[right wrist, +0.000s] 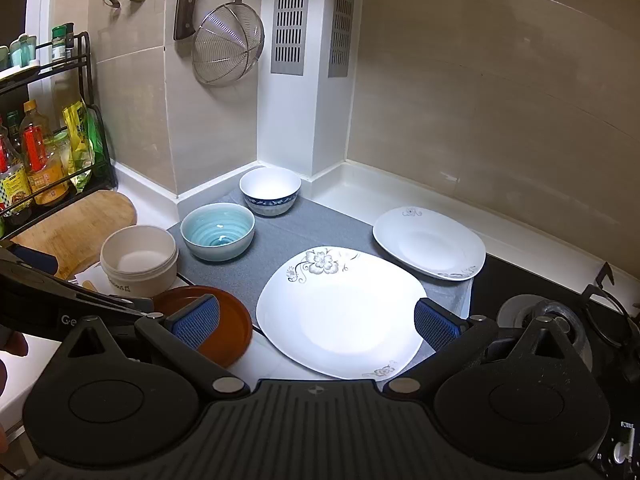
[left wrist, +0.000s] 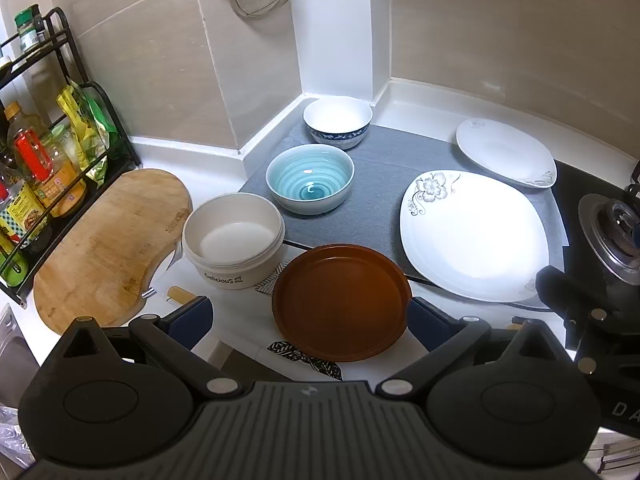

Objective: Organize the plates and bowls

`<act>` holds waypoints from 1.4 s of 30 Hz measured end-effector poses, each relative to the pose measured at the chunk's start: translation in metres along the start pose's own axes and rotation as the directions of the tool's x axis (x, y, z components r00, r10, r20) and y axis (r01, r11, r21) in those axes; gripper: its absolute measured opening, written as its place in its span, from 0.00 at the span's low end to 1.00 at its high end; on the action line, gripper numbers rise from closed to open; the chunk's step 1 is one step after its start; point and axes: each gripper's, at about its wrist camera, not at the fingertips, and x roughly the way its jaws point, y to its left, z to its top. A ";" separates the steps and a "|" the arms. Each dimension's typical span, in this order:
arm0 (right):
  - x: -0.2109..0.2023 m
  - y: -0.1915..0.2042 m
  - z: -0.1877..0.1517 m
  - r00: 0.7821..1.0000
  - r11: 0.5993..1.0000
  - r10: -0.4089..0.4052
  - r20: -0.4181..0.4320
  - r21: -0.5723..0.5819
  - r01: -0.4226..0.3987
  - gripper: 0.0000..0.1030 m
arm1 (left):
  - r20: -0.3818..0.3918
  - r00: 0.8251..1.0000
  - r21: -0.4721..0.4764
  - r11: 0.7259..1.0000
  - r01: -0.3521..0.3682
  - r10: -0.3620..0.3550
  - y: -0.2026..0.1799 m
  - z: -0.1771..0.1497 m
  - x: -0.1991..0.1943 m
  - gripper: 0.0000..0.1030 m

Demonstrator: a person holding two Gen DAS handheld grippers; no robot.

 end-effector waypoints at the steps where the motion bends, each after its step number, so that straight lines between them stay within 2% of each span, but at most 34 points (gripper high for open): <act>1: 0.000 0.000 -0.001 1.000 1.000 -0.001 0.001 0.001 0.001 1.00 | 0.001 1.000 0.000 1.000 0.000 0.000 -0.001 0.000 0.001 1.00; 42: 0.009 -0.002 -0.003 0.999 0.999 -0.027 -0.017 0.023 0.028 1.00 | -0.004 1.000 0.023 0.999 0.027 -0.027 -0.016 -0.002 0.022 1.00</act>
